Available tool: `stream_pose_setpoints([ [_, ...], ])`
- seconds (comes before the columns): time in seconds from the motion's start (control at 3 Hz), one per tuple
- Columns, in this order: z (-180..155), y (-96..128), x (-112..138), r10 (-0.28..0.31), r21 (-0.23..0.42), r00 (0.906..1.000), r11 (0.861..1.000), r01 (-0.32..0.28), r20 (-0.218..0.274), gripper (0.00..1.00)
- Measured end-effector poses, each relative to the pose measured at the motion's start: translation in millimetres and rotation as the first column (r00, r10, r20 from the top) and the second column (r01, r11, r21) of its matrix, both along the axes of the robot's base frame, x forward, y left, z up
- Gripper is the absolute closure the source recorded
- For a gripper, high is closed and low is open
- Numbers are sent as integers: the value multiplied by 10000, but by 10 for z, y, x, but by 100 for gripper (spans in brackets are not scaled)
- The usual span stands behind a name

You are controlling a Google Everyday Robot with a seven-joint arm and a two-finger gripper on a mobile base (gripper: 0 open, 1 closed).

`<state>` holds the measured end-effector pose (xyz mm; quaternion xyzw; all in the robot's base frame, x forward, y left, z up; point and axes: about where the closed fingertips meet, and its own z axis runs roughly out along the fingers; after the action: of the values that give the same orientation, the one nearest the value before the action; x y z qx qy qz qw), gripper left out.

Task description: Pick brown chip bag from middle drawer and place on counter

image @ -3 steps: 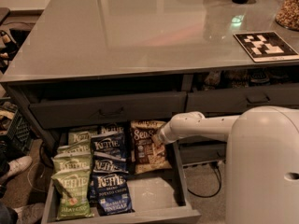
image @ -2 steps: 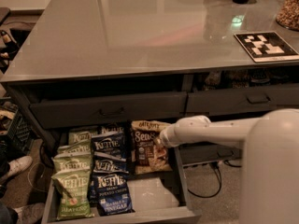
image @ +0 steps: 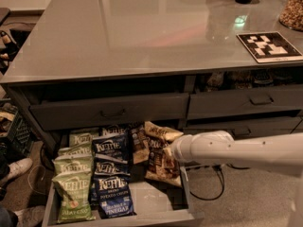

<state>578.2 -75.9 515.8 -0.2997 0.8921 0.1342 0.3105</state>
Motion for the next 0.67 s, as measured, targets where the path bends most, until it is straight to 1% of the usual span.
stream_pose_setpoints([
  [0.33,189,-47,-246,-127,166,9996,9998,123,243,100],
  [0.67,477,-8,-395,-269,363,9981,9990,248,562,100],
])
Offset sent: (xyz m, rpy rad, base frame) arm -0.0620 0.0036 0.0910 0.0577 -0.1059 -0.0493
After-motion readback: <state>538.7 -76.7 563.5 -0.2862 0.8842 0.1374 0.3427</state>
